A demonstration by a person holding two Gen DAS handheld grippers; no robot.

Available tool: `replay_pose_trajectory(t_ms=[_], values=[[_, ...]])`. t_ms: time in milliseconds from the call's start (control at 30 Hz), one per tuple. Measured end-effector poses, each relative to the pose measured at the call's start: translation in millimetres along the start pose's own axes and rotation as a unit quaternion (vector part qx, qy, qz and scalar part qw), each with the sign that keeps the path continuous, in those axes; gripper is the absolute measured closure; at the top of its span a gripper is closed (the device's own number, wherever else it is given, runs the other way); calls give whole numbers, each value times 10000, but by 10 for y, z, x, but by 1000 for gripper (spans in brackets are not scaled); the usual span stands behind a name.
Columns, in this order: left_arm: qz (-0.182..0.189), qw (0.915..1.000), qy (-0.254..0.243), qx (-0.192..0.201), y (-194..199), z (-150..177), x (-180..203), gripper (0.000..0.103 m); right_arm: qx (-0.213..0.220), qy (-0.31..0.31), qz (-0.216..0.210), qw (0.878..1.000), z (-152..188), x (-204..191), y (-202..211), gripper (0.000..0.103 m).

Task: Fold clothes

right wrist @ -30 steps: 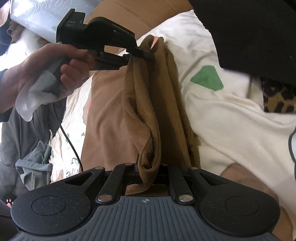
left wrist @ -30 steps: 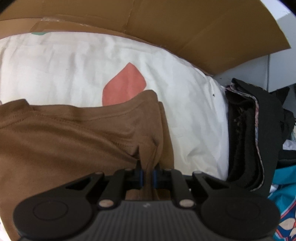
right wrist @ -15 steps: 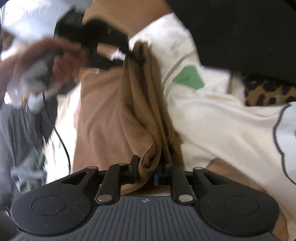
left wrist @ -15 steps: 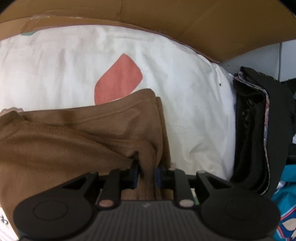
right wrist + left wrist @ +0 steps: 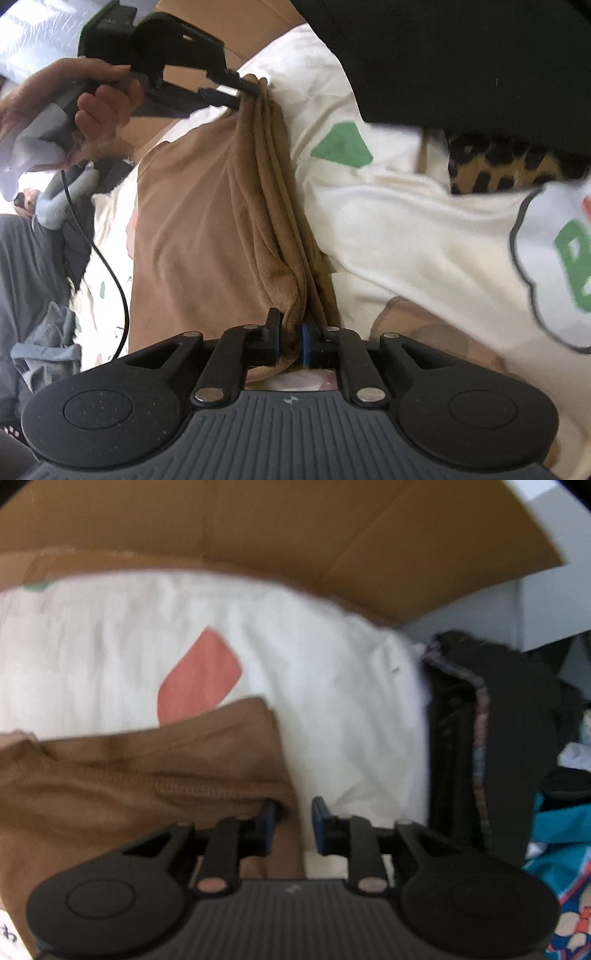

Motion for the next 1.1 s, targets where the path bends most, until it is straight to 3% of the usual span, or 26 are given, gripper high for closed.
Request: replay_pose_trajectory(t_ms=[167,233,467,533,833,1000,1100], values=[[48,9985,-443,316,299,-72,49,78,235,55,50,9997,-100,-16,204,89],[-136,9972,-667,309,327,-49,6,78,367,37,-48,9993,-158,-36,256,89],[-165,9949,-970,-217,76,213,-54,81,405,130,-245,9988,-282,-230,73,89],[-336,9929,-1121,-226,-17,218,-61,82,384,165,-288,9987,-307,-296,-4,89],[-318,9841,-1736,-217,-385,170,57,82,387,286,-411,9980,-470,-549,-339,89],[-149,9873,-1557,-268,-386,132,2,82,482,65,20,9988,-592,-363,-447,89],[-43,9872,-1568,-271,-297,131,4,82,463,-137,31,9988,-571,-266,-459,90]])
Point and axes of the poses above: each gripper's, at about its wrist camera, not at the fingertips, and y roughly against the way its jaws point, x to its right, z to its underside, the point moved 8 cm from there along -y, roughly the way its jaws point, and after that the axes turned 11 degrees about -y, right-handed, at the moved point
